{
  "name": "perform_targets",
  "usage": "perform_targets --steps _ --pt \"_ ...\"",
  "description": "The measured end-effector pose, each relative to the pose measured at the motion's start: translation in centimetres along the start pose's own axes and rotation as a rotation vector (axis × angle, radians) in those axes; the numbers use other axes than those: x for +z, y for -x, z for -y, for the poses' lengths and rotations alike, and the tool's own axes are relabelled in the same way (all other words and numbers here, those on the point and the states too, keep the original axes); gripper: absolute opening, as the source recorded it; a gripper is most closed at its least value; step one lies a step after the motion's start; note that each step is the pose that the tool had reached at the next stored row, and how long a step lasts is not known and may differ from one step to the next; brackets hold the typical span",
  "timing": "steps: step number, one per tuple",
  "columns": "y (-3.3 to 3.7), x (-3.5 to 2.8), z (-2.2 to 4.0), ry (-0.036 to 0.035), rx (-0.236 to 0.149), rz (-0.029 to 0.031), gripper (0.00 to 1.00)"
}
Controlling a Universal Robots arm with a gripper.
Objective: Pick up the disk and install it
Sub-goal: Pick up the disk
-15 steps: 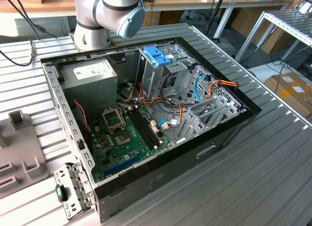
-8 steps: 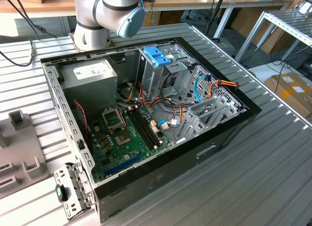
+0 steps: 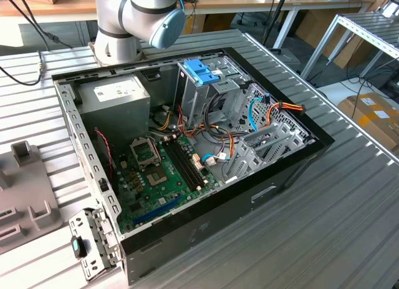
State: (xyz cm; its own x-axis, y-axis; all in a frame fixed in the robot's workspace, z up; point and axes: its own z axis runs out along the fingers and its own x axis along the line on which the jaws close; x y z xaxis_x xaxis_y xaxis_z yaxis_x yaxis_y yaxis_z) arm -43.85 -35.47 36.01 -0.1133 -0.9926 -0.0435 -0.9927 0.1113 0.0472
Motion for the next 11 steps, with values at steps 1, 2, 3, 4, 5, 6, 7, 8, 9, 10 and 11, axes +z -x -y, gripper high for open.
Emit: perform_targets --steps 1,2,3,4,5,6,7,8,9,10,11 --pt "0.01 0.02 -0.03 0.0001 0.0 0.0 0.42" --pt "0.0 0.04 -0.08 0.0001 -0.001 0.0 0.42" --pt "0.0 0.07 -0.13 0.0001 -0.001 0.0002 0.42" --pt "-0.01 0.11 -0.21 0.0001 -0.001 0.0003 0.42" --pt "-0.02 0.14 -0.32 0.0001 -0.001 0.0004 0.42" --pt "-0.03 0.17 -0.41 0.0 -0.001 0.0005 0.42" --pt "-0.05 0.19 -0.51 0.0002 -0.001 0.0004 0.42" --pt "-0.06 0.21 -0.6 0.0001 -0.001 0.0005 0.42" --pt "-0.06 0.21 -0.6 0.0001 -0.001 0.0005 0.42" --pt "-0.06 0.21 -0.6 0.0002 -0.001 0.0004 0.42" --pt "-0.06 0.21 -0.61 0.0002 -0.001 0.0004 0.42"
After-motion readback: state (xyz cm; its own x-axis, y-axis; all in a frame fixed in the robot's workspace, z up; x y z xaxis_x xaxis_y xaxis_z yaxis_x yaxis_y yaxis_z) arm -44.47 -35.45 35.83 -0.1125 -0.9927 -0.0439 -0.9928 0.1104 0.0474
